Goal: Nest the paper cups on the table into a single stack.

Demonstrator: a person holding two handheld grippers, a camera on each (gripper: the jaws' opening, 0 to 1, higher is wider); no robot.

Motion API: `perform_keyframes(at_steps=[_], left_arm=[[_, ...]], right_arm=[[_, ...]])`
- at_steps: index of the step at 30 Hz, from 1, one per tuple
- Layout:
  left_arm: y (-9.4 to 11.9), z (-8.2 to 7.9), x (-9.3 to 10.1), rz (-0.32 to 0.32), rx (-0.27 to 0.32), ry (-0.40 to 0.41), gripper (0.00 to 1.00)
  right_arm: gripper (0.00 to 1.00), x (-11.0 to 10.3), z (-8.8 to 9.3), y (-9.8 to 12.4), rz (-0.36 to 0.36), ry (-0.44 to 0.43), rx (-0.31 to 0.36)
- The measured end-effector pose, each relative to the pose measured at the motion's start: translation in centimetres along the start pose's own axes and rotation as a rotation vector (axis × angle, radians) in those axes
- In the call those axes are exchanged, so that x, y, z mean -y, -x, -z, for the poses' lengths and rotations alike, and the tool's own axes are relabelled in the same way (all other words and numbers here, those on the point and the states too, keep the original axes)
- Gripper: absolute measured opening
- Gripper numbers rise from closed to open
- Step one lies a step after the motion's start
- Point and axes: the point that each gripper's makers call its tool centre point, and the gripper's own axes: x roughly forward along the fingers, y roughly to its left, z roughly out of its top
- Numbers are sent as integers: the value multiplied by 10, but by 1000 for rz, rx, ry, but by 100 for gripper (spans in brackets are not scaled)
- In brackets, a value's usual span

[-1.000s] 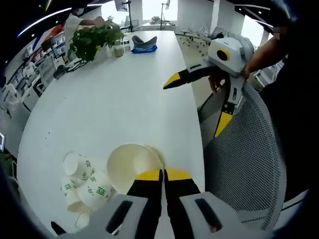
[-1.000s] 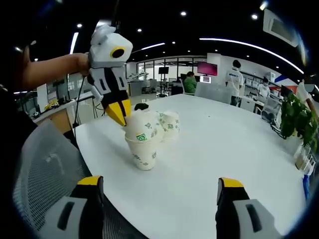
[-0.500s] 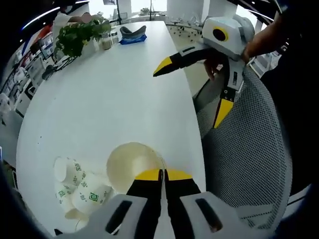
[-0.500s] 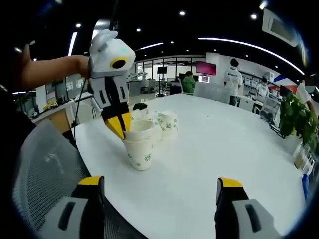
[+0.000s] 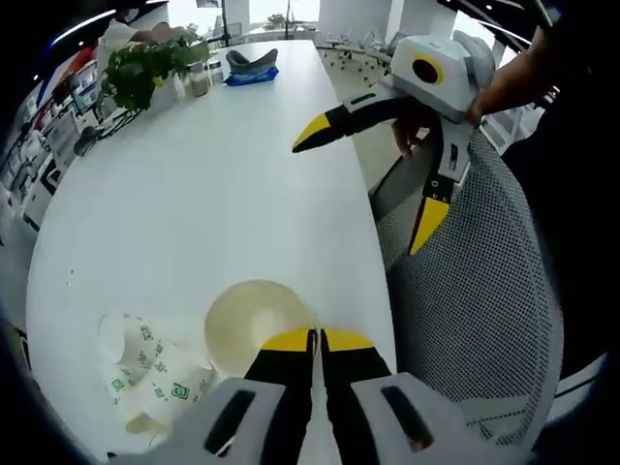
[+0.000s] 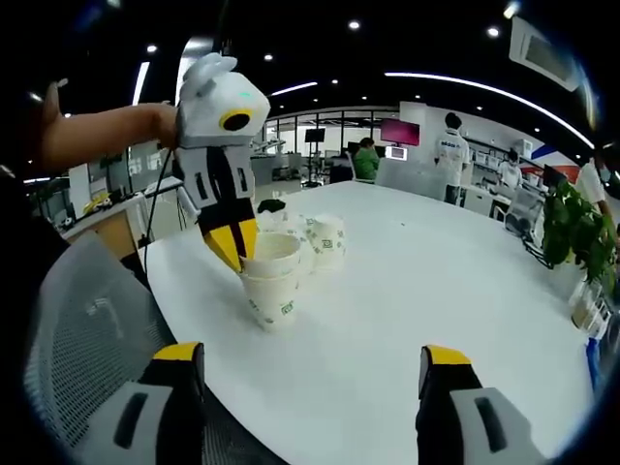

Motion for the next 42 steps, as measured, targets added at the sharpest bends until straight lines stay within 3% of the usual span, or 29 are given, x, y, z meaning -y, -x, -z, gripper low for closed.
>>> perform_keyframes(at_steps=[33, 38, 42], left_arm=[[0, 0, 1, 19, -4, -7, 0], [2, -4, -1, 6, 32, -13, 1], [8, -10, -6, -25, 90, 0, 10]], right_arm=[[91, 2, 2, 0, 6, -3, -12], [92, 2, 1, 1, 4, -4, 0], [92, 1, 0, 1, 2, -3, 3]])
